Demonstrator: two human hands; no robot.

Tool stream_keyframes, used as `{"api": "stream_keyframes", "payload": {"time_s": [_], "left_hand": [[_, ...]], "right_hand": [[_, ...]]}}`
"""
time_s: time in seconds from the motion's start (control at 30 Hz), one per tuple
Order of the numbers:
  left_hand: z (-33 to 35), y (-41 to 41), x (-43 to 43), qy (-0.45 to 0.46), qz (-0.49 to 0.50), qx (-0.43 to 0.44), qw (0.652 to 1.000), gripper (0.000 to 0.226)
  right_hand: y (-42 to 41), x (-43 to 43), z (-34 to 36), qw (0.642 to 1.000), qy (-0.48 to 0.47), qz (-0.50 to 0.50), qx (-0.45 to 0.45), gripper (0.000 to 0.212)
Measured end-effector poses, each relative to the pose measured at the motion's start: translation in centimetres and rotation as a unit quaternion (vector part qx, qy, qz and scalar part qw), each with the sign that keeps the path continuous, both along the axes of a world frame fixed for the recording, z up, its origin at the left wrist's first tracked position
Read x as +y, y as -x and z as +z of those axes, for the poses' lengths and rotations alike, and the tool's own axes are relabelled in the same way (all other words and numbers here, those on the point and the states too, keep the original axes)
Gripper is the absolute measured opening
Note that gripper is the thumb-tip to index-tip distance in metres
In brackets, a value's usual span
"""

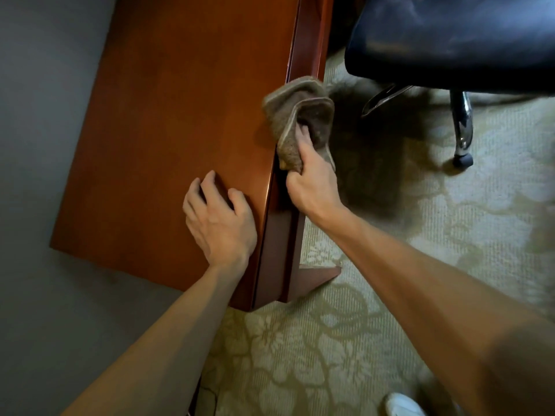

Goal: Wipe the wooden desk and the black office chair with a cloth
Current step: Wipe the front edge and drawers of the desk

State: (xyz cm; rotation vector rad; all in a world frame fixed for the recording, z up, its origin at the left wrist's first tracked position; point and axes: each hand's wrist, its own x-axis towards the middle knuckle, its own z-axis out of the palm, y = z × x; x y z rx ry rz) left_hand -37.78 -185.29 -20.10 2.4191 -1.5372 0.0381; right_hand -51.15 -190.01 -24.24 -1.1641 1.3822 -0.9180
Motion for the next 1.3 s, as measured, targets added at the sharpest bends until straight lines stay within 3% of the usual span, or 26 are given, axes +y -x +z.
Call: {"api": "stream_keyframes", "payload": {"time_s": [0.27,0.43,0.5,0.6,0.67,0.73,0.8,0.9,1.0,1.07,1.17,1.3], "left_hand": [[0.0,-0.2,0.1,-0.009,0.005,0.005,1.000,0.049],[-0.1,-0.2,0.0,-0.012,0.005,0.014,1.000,0.050],[-0.1,0.1,0.0,-0.007,0.006,0.021,1.000,0.050],[0.0,0.1,0.1,-0.001,0.005,0.015,1.000,0.049],[-0.2,0.0,0.0,-0.003,0.000,0.020,1.000,0.049],[-0.1,-0.2,-0.1,0.000,0.003,0.025,1.000,0.050],[-0.1,-0.2,-0.1,0.003,0.007,0.022,1.000,0.050],[-0.2,-0.3,-0.2,0.015,0.004,0.020,1.000,0.049],[-0.4,-0.5,-0.2,0.019,0.007,0.029,0.999,0.050],[-0.4,-0.4,-0.2,0.018,0.005,0.042,0.999,0.050],[-0.1,-0.3,-0.2,0.014,0.015,0.048,0.999,0.050],[0.3,0.1,-0.1,0.002,0.030,0.066,0.997,0.049]], "right_hand": [[-0.4,10.8,-2.3,0.997,-0.024,0.076,-0.022,0.084],[-1.9,19.6,-2.6,0.990,-0.017,0.112,-0.089,0.087],[-0.9,21.6,-3.5,0.980,-0.063,0.129,-0.139,0.078],[1.7,21.1,-4.0,0.975,-0.139,-0.001,-0.170,0.043],[2.8,19.2,-3.9,0.967,-0.136,-0.166,-0.134,0.039],[2.8,16.3,-3.4,0.952,-0.108,-0.257,-0.130,0.037],[1.6,13.8,-3.1,0.966,-0.093,-0.217,-0.104,0.047],[-2.0,12.7,-1.9,0.992,-0.105,-0.076,-0.013,0.068],[-4.8,15.0,-0.5,0.986,-0.149,-0.053,-0.049,0.079],[-4.2,16.7,-0.3,0.975,-0.190,-0.049,-0.105,0.074],[-0.2,16.8,-0.2,0.921,-0.303,-0.023,-0.244,0.052],[6.3,13.1,0.5,0.890,-0.354,-0.077,-0.279,0.038]]}}
